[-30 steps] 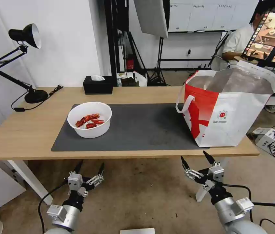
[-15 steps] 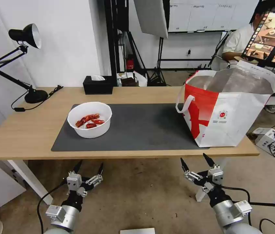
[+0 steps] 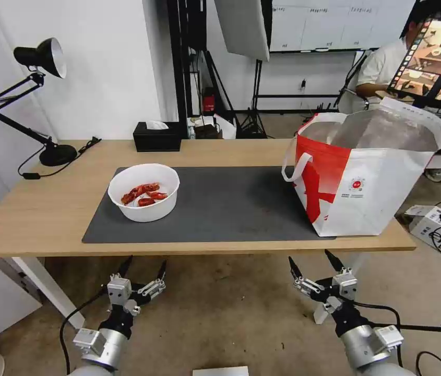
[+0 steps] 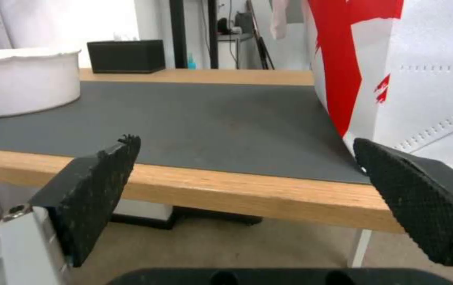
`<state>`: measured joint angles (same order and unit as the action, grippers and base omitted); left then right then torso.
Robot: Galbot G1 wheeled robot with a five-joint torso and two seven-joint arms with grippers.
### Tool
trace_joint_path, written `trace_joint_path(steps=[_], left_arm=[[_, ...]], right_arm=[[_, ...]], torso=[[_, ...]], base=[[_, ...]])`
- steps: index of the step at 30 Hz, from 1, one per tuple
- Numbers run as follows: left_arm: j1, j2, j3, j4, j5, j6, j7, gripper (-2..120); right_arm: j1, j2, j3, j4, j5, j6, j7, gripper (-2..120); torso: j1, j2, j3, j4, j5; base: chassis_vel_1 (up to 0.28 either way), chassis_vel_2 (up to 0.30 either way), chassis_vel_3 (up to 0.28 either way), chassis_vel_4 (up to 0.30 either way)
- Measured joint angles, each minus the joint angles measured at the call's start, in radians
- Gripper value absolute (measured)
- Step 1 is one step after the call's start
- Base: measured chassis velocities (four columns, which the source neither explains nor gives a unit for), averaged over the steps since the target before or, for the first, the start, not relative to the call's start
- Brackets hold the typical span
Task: Pick up the trash from the table and place it into the takeout bag.
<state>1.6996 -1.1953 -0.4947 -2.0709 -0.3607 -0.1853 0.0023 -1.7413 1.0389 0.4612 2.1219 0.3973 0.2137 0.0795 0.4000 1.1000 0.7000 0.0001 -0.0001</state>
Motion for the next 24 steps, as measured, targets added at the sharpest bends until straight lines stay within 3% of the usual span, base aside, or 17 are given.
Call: trace_joint_path(steps=[4, 12, 16, 24], left_arm=[[-0.015, 0.017, -0.014, -0.016, -0.019, 0.015, -0.007, 100], [-0.1, 0.116, -0.048, -0.055, -0.122, 0.083, -0.044, 100], [-0.203, 0.203, -0.052, -0.062, -0.257, 0.162, -0.097, 100], [-0.342, 0.349, -0.073, -0.017, -0.429, 0.258, -0.135, 100]], right_arm=[[0.0, 0.0, 0.0, 0.0, 0.0, 0.0, 0.0, 100], [0.0, -0.001, 0.0, 0.001, 0.0, -0.001, 0.0, 100], [0.0, -0.001, 0.001, 0.001, 0.0, -0.001, 0.0, 100], [0.001, -0.001, 0.001, 0.002, 0.0, -0.001, 0.0, 100]], torso=[[0.0, 0.0, 0.0, 0.0, 0.0], [0.0, 0.0, 0.0, -0.0001, -0.0001], [0.0, 0.0, 0.0, -0.0001, -0.0001], [0.0, 0.0, 0.0, 0.0003, -0.0002]], base=[[0.0, 0.0, 0.0, 0.0], [0.0, 0.0, 0.0, 0.0], [0.0, 0.0, 0.0, 0.0], [0.0, 0.0, 0.0, 0.0]])
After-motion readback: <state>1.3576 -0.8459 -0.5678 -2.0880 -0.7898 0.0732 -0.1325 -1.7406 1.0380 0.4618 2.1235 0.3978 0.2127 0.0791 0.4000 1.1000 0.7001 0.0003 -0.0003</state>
